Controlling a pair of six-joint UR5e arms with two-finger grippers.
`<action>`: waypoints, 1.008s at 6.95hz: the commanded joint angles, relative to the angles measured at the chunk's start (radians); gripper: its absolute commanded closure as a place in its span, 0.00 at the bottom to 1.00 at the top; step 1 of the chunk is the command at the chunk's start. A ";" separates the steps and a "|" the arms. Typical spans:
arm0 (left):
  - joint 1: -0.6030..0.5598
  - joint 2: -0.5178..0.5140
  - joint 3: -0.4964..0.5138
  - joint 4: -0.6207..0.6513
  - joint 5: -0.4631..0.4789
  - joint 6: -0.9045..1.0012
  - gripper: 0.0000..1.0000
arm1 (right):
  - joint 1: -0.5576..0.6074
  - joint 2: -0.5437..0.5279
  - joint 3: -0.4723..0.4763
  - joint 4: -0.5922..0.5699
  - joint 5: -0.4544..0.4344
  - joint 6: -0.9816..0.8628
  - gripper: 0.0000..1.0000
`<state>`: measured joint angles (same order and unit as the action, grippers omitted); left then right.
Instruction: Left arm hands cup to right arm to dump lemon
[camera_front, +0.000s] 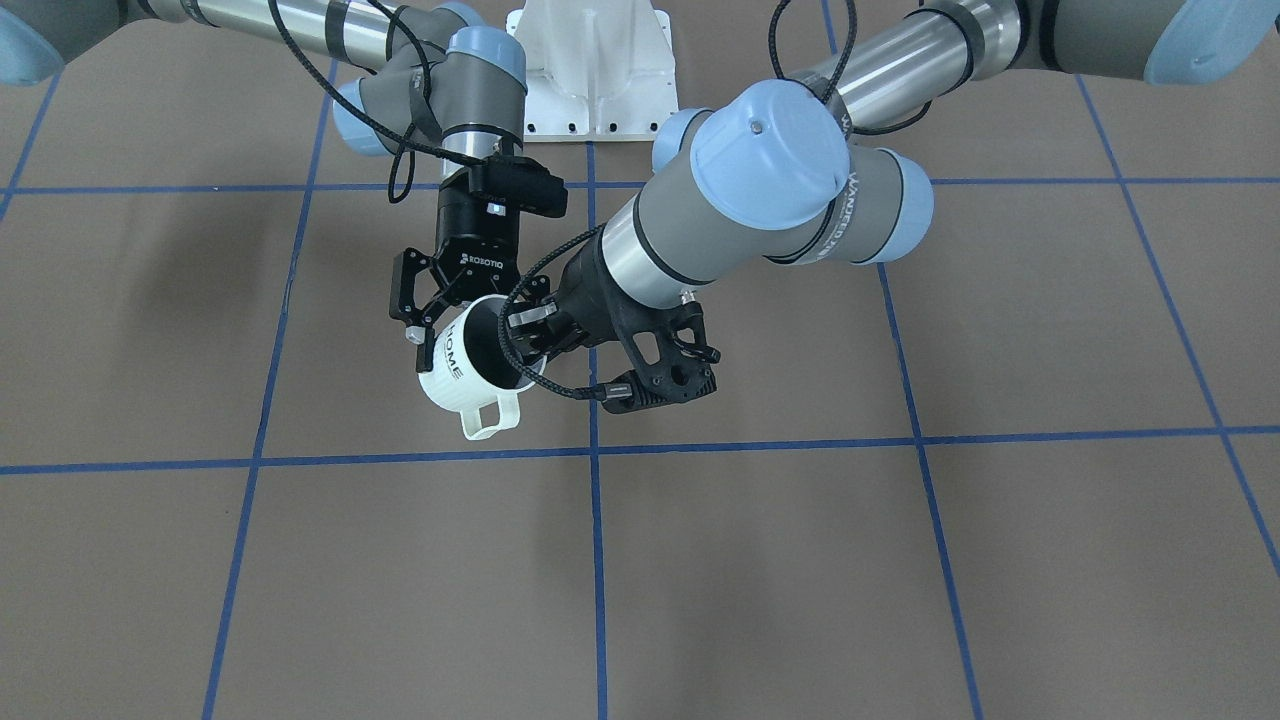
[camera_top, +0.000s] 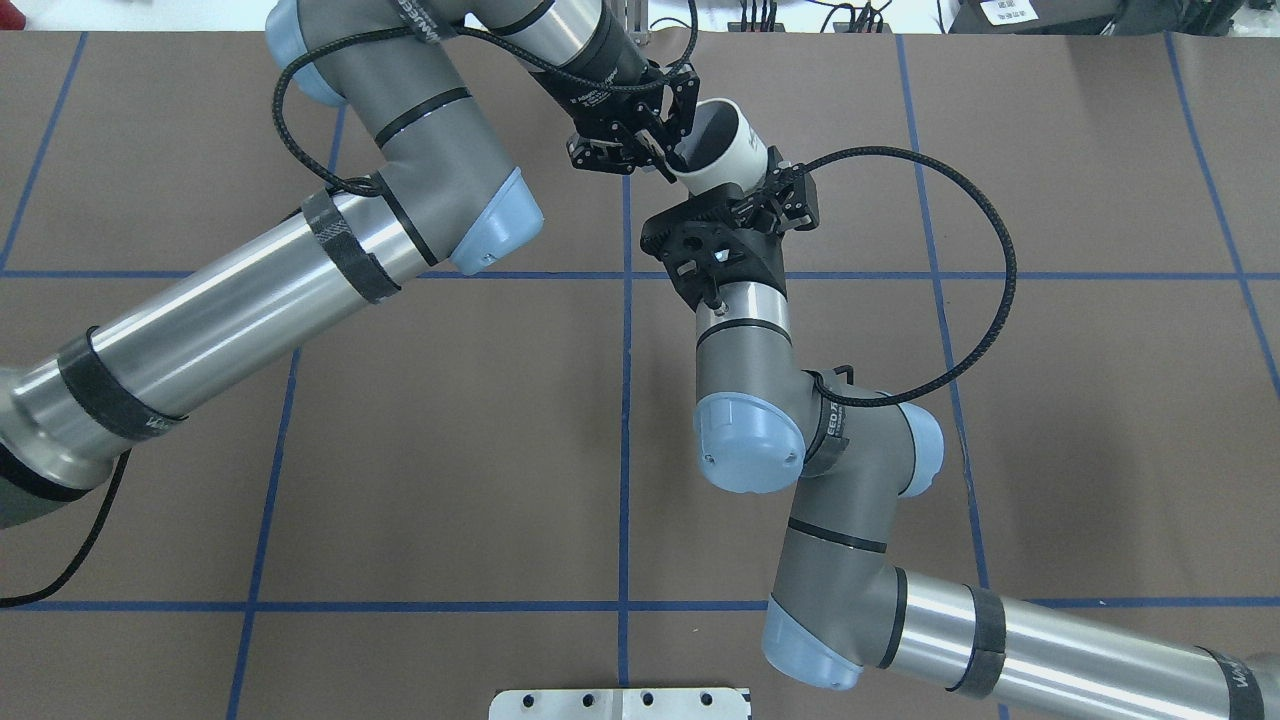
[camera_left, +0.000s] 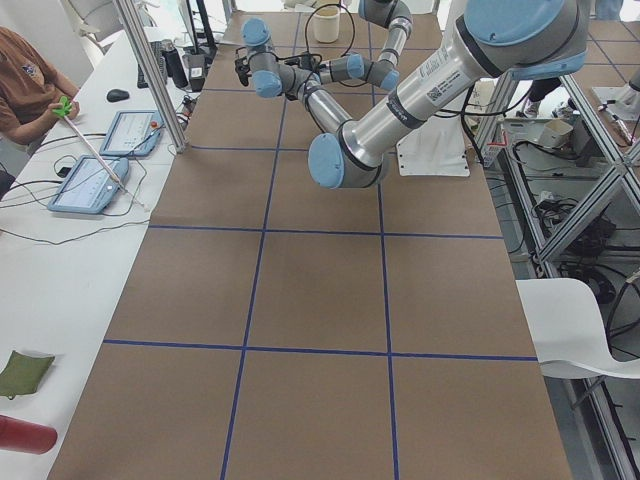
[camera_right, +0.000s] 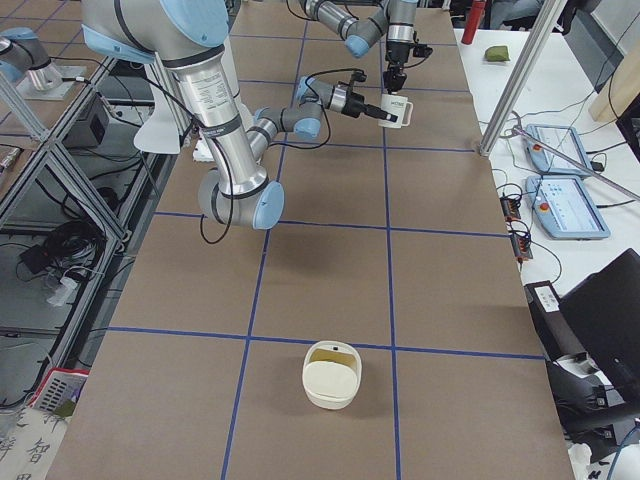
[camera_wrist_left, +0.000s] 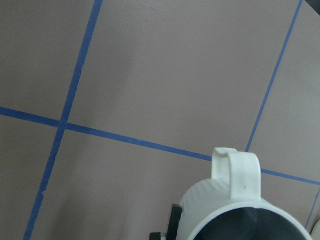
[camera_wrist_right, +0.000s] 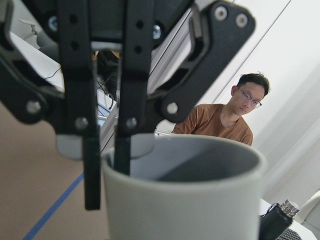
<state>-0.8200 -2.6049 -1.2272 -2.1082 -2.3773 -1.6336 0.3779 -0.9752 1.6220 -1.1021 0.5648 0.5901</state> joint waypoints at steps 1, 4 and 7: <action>-0.002 0.000 0.000 0.001 0.000 0.001 1.00 | 0.000 0.006 0.001 0.001 0.001 0.001 0.00; -0.022 -0.001 -0.001 -0.001 -0.002 -0.003 1.00 | -0.005 0.000 -0.001 0.002 0.001 0.001 0.00; -0.106 -0.004 -0.002 0.001 -0.016 -0.002 1.00 | -0.005 -0.002 0.006 0.007 0.003 0.001 0.00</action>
<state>-0.8882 -2.6088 -1.2296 -2.1090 -2.3881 -1.6356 0.3729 -0.9766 1.6235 -1.0962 0.5664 0.5906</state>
